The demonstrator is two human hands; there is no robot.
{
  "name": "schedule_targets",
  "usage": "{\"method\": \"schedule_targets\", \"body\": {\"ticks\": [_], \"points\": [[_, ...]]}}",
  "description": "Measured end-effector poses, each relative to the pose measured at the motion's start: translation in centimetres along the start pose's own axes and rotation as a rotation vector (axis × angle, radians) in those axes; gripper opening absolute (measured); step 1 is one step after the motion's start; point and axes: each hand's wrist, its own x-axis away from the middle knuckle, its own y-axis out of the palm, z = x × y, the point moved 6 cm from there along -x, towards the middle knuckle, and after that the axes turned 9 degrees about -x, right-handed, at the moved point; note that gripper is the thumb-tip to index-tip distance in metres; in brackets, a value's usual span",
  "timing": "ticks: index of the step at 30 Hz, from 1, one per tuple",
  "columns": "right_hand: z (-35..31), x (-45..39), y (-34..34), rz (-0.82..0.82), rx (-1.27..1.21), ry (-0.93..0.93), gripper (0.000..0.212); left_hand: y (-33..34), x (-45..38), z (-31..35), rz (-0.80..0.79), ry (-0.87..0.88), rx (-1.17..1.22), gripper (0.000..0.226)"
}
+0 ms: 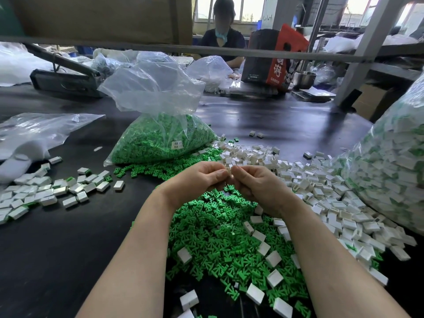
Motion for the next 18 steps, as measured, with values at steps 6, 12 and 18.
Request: {"method": "schedule_targets", "body": {"ticks": [6, 12, 18], "points": [[-0.3, 0.0, -0.3, 0.025, -0.086, 0.056, 0.058, -1.2, -0.1, 0.0, 0.166, 0.073, -0.104, 0.018], [0.6, -0.4, 0.8, -0.061, -0.093, 0.14, 0.069, -0.6, -0.1, 0.2, 0.14, 0.09, -0.019, 0.031], [0.5, -0.6, 1.4, -0.09, -0.264, 0.092, 0.047, -0.4, -0.4, 0.3, 0.16, 0.097, -0.001, 0.019]]}}
